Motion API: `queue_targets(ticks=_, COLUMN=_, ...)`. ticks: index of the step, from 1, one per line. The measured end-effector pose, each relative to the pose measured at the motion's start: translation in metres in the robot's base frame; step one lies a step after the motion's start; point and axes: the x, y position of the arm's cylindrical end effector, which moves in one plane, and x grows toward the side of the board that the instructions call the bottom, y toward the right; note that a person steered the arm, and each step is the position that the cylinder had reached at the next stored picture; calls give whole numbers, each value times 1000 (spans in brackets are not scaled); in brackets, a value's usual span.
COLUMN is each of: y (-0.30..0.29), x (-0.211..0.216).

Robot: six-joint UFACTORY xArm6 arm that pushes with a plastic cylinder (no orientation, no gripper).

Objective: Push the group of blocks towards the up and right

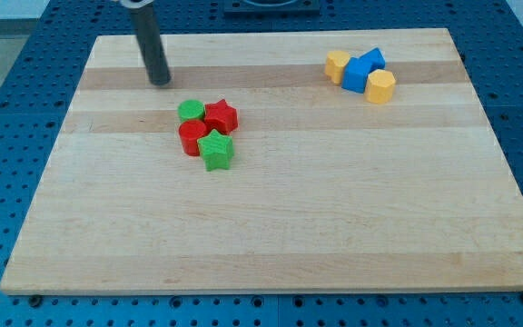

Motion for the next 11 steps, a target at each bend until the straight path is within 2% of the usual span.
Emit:
queue_targets(ticks=1, y=-22, x=32)
queue_targets(ticks=2, y=3, x=102)
queue_targets(ticks=4, y=36, x=128)
queue_targets(ticks=5, y=87, x=135)
queue_targets(ticks=6, y=95, x=130)
queue_targets(ticks=7, y=115, x=99)
queue_targets(ticks=9, y=196, x=26)
queue_targets(ticks=11, y=251, x=-19)
